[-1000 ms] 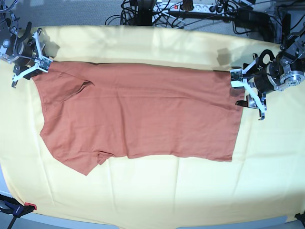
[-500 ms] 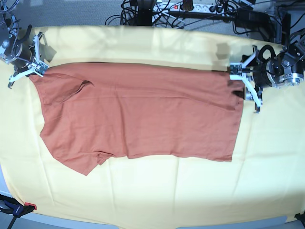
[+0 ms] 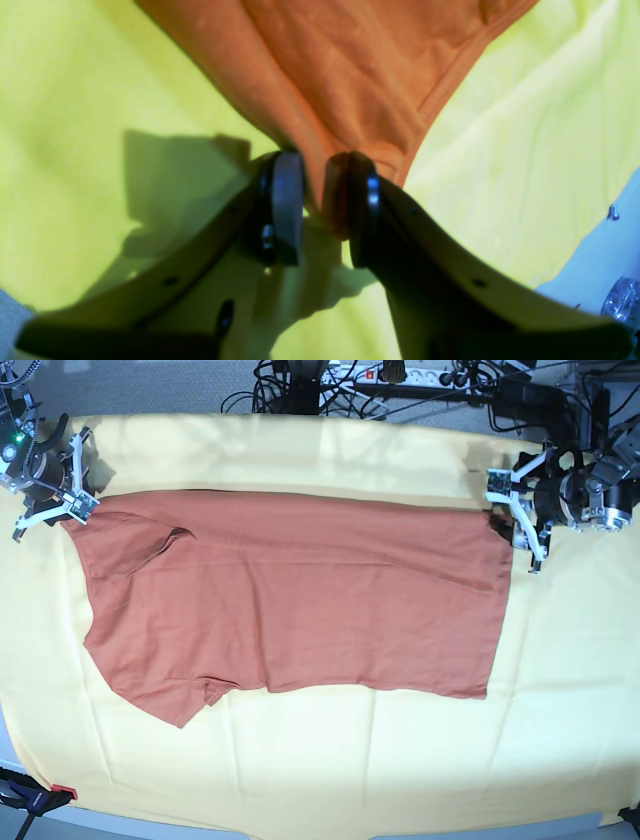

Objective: Fold the T-shirt properly

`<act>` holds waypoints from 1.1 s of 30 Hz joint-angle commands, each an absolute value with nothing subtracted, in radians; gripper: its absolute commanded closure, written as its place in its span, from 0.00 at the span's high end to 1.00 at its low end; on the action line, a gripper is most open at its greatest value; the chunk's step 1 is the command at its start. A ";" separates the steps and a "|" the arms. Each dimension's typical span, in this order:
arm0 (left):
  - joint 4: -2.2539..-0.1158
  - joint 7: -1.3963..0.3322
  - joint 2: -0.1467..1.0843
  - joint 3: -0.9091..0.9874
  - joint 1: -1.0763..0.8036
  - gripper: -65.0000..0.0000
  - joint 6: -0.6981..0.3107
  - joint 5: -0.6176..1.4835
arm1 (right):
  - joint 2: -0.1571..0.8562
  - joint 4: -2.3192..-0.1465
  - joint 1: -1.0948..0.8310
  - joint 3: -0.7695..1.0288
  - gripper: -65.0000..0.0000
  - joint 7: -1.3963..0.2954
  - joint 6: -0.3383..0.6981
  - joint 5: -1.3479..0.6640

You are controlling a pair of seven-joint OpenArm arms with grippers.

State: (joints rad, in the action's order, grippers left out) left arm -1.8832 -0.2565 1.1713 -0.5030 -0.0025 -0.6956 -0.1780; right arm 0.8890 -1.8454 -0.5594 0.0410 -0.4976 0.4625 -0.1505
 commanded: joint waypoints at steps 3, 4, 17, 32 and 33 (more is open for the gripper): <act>-1.854 -0.258 1.167 -0.490 0.009 0.58 -0.642 -0.206 | 0.911 -1.854 -0.554 0.052 0.28 -0.491 0.452 -0.153; -1.845 -0.258 1.161 -0.490 0.009 0.58 -0.628 -0.208 | 0.912 -1.854 -0.554 0.052 0.28 -0.491 0.452 -0.153; -1.838 -0.308 1.147 -0.490 0.082 0.58 -0.626 -0.120 | 0.912 -1.854 -0.554 0.052 0.28 -0.491 0.452 -0.152; -1.852 -0.352 1.150 -0.490 0.131 0.58 -0.698 -0.030 | 0.912 -1.854 -0.554 0.052 0.28 -0.494 0.452 -0.152; -1.852 -0.353 1.150 -0.490 0.131 0.58 -0.698 -0.014 | 0.912 -1.854 -0.554 0.052 0.28 -0.494 0.452 -0.152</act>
State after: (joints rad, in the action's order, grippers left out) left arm -1.8400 -0.3645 1.1278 -0.5030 0.1139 -0.7124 -0.0223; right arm 0.8890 -1.8454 -0.5591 0.0410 -0.4988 0.4625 -0.1505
